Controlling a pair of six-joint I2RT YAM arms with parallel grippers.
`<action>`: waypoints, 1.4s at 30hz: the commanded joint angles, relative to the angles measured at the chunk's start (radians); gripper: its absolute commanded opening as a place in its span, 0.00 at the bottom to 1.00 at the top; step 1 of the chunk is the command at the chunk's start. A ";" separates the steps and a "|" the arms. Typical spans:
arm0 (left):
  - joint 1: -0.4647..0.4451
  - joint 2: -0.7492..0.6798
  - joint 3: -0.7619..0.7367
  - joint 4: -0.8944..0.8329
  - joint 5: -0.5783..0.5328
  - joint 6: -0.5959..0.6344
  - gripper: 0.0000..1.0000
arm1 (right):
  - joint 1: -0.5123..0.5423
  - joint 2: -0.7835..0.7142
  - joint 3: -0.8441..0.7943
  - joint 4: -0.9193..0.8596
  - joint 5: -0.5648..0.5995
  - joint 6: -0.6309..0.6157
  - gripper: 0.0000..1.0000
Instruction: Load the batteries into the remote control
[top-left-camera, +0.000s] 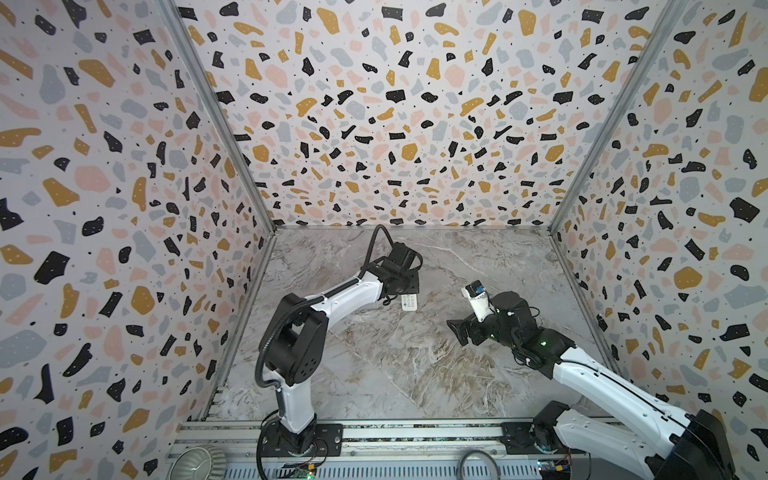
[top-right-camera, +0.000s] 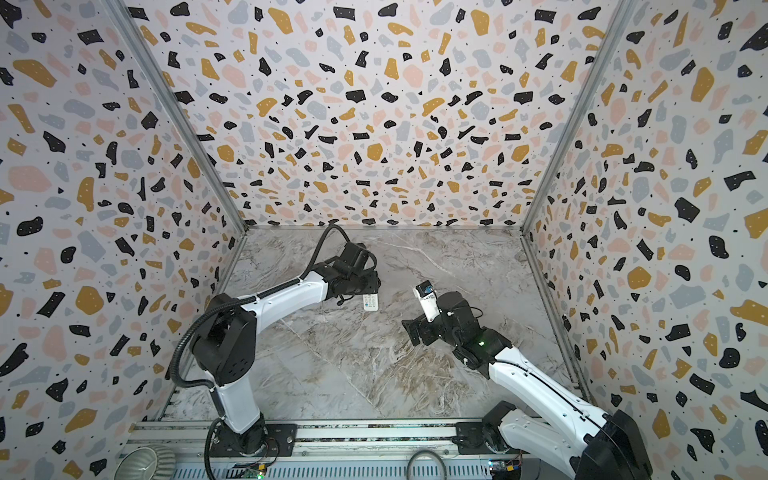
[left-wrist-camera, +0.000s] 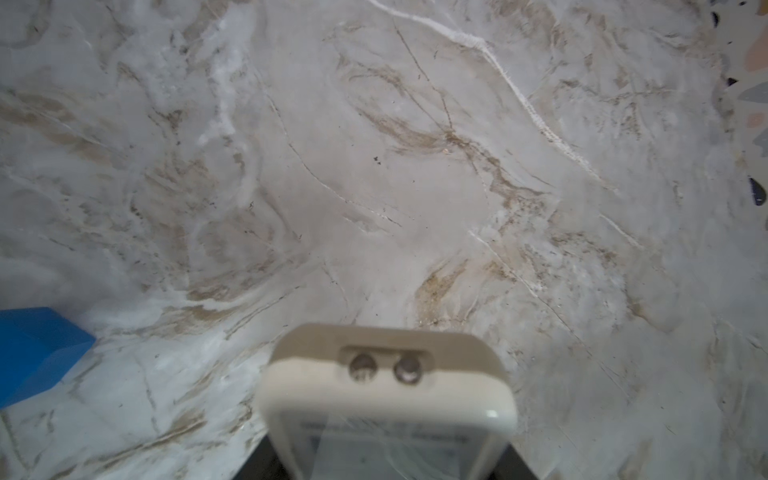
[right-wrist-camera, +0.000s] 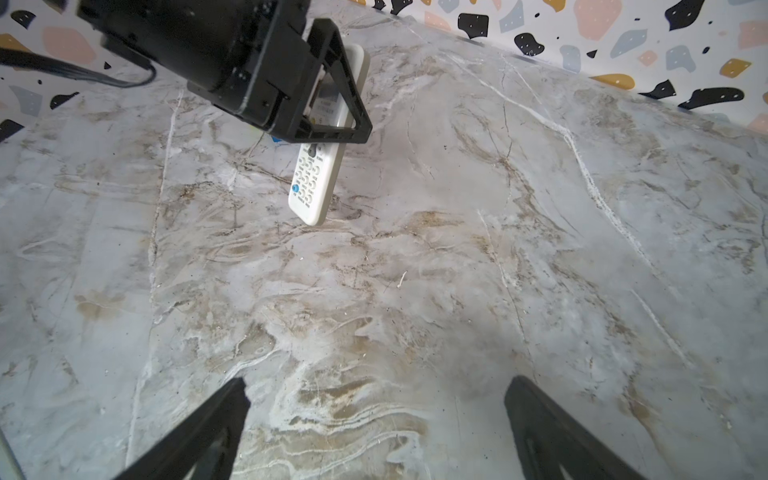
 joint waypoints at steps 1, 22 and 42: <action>-0.003 0.043 0.061 -0.051 -0.053 -0.016 0.11 | -0.004 -0.015 -0.009 0.038 0.010 -0.015 0.99; -0.003 0.221 0.046 -0.045 -0.086 -0.061 0.23 | -0.010 0.002 -0.014 0.084 0.001 -0.022 0.99; -0.001 0.261 0.010 0.039 -0.123 -0.135 0.37 | -0.024 -0.011 -0.023 0.103 0.010 -0.022 0.99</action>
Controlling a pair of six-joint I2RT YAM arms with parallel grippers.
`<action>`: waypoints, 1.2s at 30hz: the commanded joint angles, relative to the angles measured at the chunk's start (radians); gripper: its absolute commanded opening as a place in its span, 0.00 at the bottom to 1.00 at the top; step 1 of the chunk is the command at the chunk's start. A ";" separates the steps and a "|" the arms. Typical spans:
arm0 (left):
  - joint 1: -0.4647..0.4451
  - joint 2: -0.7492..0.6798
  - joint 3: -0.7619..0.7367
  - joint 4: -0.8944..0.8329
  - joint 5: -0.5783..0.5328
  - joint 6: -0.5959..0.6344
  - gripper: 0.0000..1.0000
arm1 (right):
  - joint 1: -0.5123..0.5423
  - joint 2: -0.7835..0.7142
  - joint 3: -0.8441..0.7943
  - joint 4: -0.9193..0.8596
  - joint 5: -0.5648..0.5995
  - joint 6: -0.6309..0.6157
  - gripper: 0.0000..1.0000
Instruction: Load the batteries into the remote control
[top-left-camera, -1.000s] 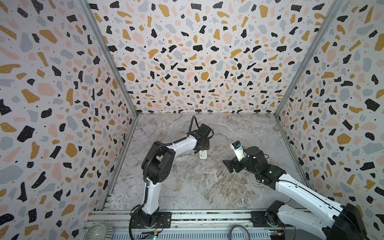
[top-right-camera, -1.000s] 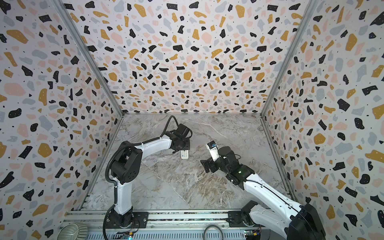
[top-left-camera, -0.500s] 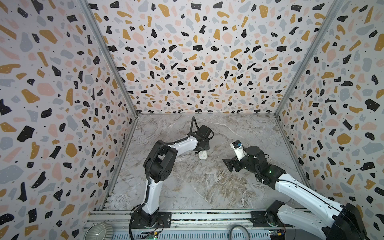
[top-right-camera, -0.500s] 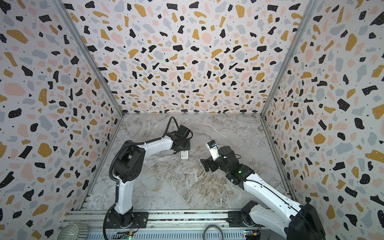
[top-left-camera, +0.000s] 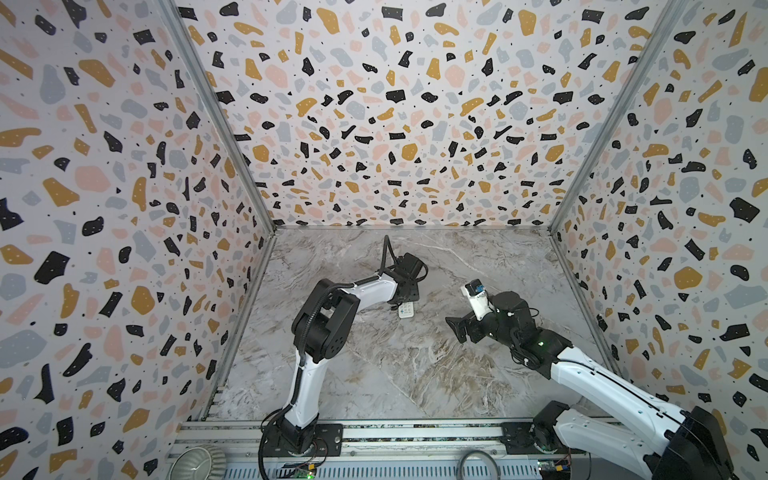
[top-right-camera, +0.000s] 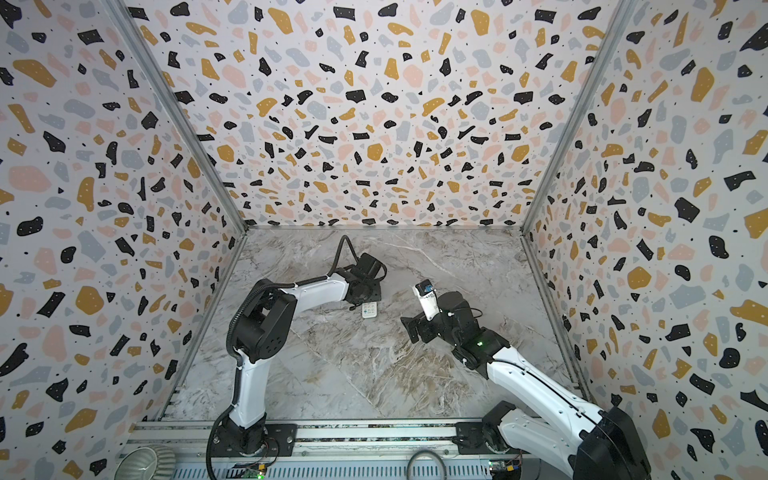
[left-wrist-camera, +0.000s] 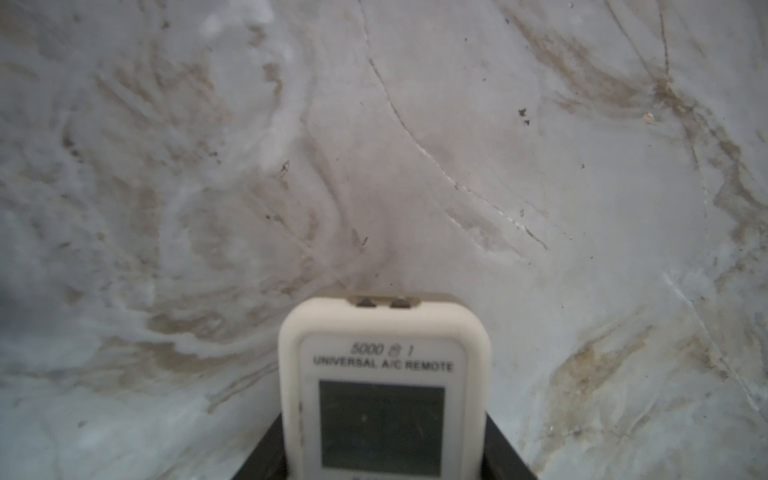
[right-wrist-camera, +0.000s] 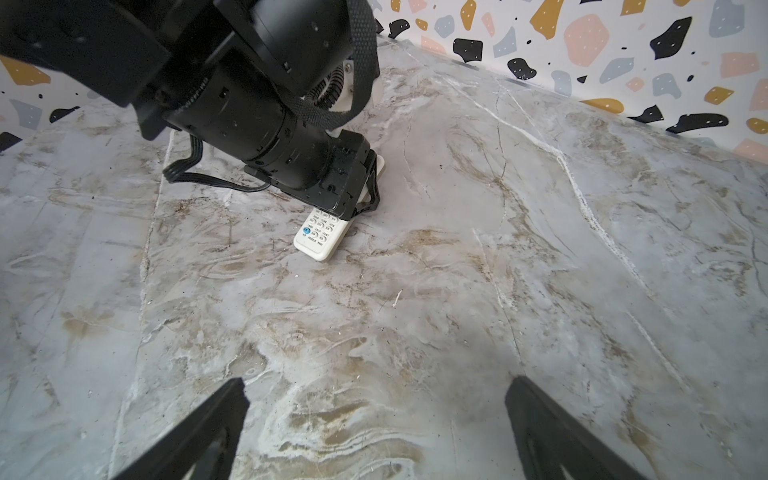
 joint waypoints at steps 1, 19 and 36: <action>-0.001 0.029 -0.048 0.005 -0.017 -0.027 0.37 | -0.009 -0.026 -0.007 0.020 0.010 -0.007 1.00; 0.002 -0.077 -0.089 0.048 -0.022 -0.025 0.89 | -0.027 -0.034 0.021 0.000 0.040 -0.005 0.99; 0.039 -1.039 -0.602 0.080 -0.566 0.200 1.00 | -0.303 -0.128 -0.105 0.122 0.104 0.071 0.99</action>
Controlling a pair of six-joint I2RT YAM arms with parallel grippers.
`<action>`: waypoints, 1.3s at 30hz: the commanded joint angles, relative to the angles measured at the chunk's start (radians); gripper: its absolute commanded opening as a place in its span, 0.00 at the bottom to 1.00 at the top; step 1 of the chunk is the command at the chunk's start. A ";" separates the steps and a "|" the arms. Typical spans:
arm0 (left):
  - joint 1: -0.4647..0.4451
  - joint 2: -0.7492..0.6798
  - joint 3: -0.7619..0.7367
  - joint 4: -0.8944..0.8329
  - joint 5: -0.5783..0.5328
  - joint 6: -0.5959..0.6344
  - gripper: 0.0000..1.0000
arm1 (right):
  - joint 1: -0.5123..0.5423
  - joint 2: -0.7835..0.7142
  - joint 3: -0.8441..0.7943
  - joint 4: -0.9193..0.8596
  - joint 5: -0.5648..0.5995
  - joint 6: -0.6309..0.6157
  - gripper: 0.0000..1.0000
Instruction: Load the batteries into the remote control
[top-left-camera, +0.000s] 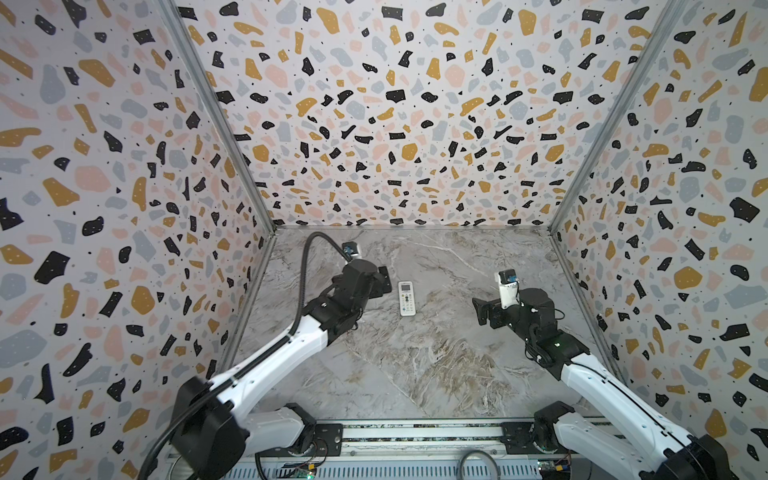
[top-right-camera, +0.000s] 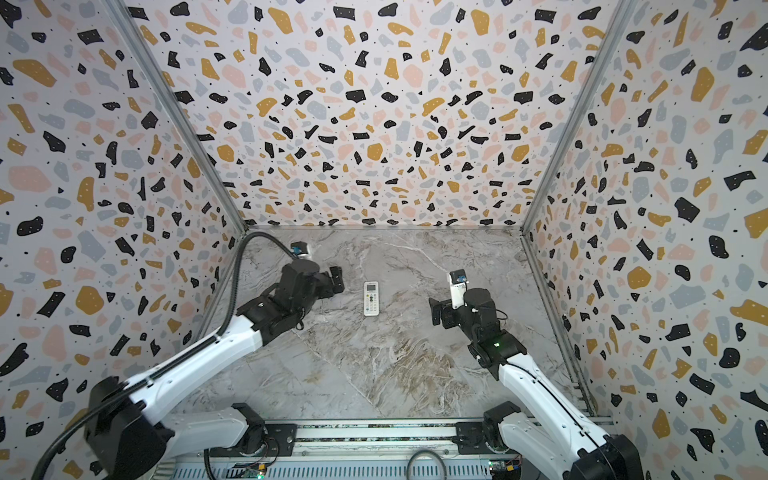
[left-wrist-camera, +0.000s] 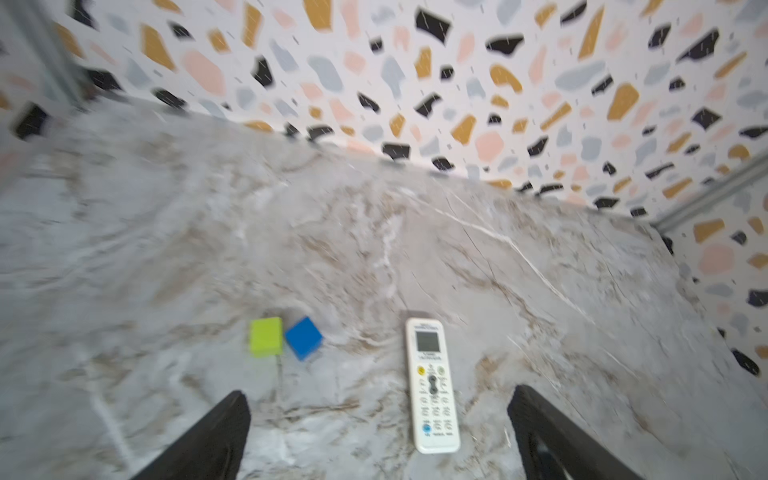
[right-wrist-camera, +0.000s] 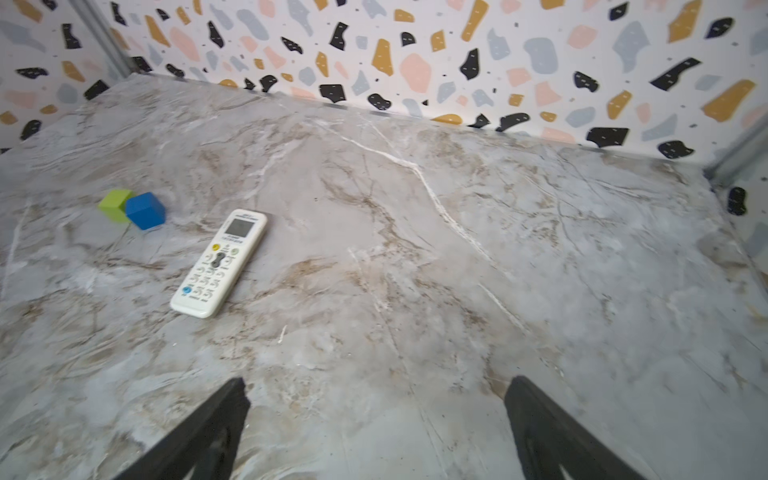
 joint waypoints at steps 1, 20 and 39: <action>0.015 -0.111 -0.110 -0.036 -0.262 0.055 0.99 | -0.063 -0.036 -0.037 0.052 0.015 0.035 0.99; 0.093 -0.129 -0.628 0.724 -0.645 0.432 0.99 | -0.320 0.088 -0.428 0.827 0.158 -0.042 0.99; 0.300 0.071 -0.797 1.296 -0.349 0.529 1.00 | -0.371 0.492 -0.395 1.230 -0.055 -0.069 0.99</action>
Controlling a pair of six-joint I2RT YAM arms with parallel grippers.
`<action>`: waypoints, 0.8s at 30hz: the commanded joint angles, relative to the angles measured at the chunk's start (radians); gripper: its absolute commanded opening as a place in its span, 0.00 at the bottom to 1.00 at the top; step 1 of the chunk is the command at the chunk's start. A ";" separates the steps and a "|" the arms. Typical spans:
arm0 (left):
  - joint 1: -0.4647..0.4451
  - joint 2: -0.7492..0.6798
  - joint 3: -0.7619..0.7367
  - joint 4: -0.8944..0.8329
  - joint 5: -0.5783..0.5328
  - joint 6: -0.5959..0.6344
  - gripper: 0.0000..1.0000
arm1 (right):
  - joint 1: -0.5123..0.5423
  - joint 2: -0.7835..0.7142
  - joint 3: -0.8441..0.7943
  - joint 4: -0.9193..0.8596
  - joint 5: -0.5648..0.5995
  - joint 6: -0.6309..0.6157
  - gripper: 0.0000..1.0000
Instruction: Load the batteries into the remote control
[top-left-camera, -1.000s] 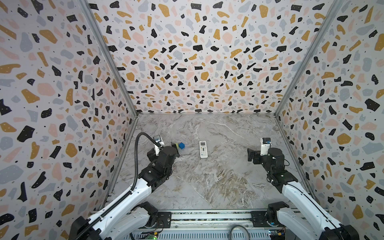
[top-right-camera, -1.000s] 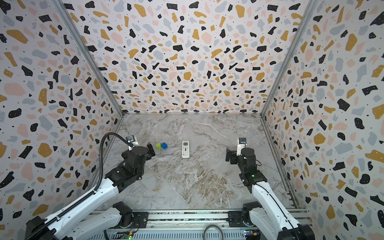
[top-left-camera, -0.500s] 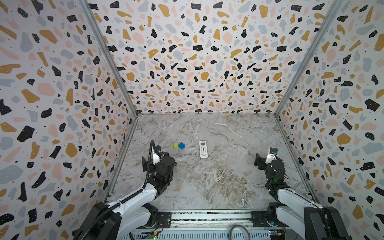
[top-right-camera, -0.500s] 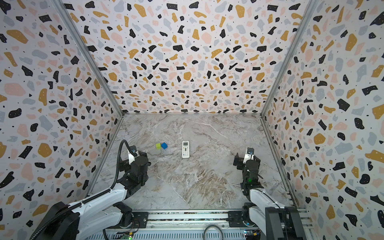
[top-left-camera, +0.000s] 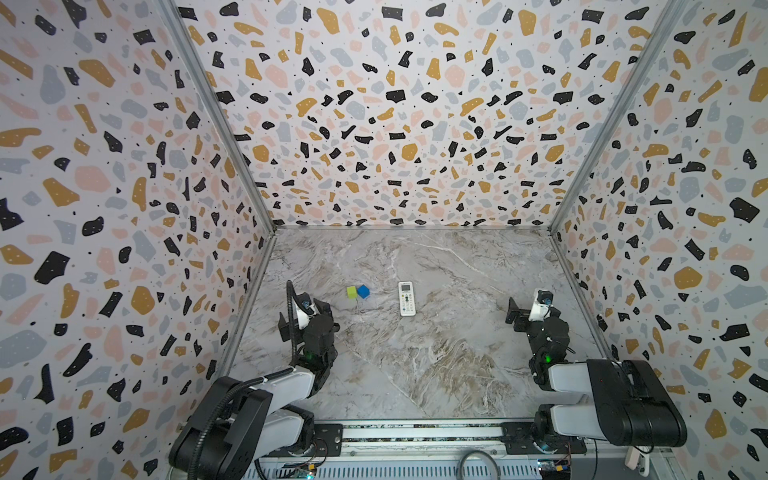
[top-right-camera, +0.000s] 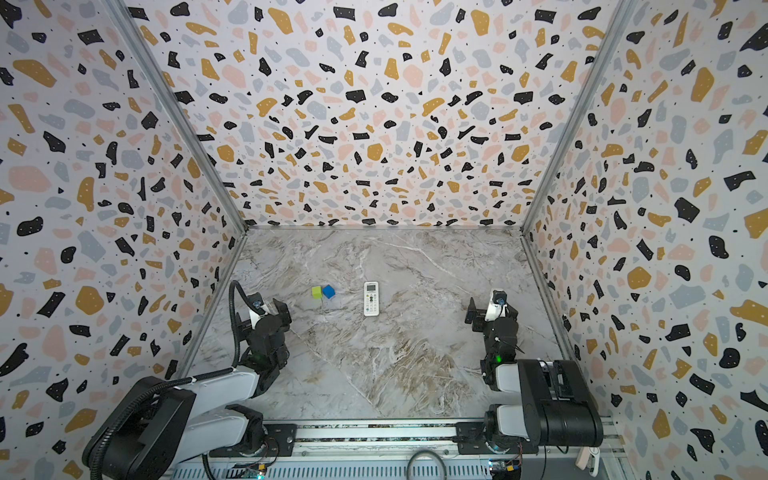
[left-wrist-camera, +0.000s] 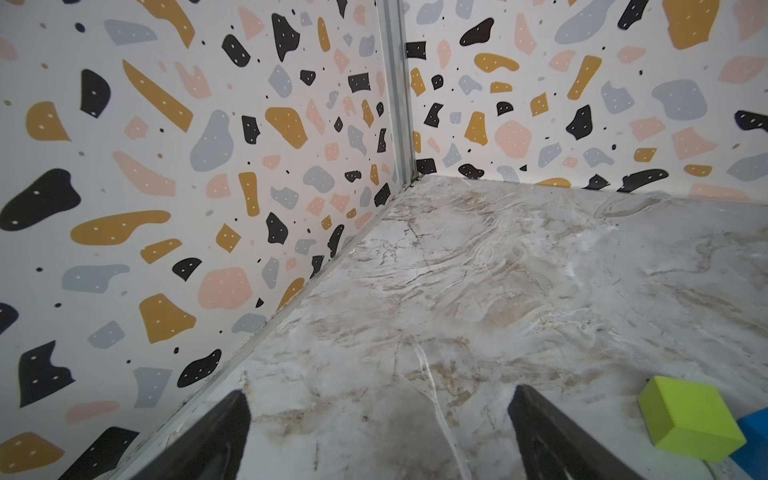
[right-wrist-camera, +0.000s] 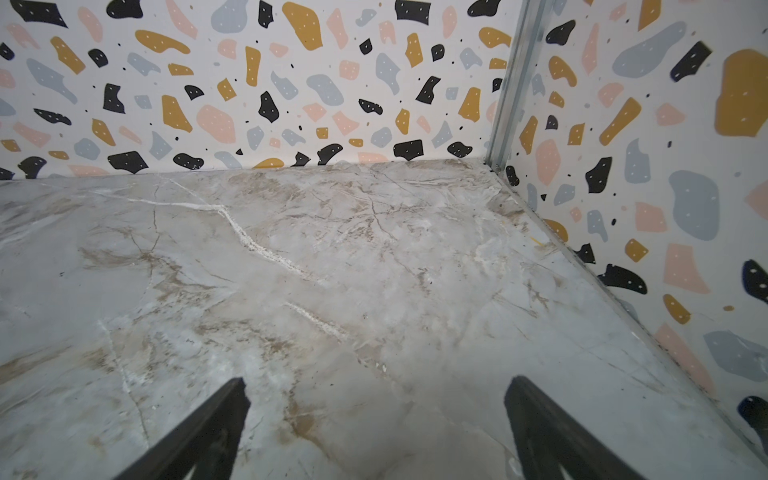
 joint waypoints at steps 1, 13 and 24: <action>0.029 0.014 -0.030 0.187 0.049 0.061 0.99 | 0.000 0.026 0.045 0.070 -0.058 -0.014 0.99; 0.151 0.208 -0.066 0.436 0.224 0.018 1.00 | 0.060 0.115 0.082 0.084 0.043 -0.047 0.99; 0.162 0.179 -0.026 0.309 0.244 0.001 1.00 | 0.081 0.110 0.074 0.096 0.080 -0.060 0.99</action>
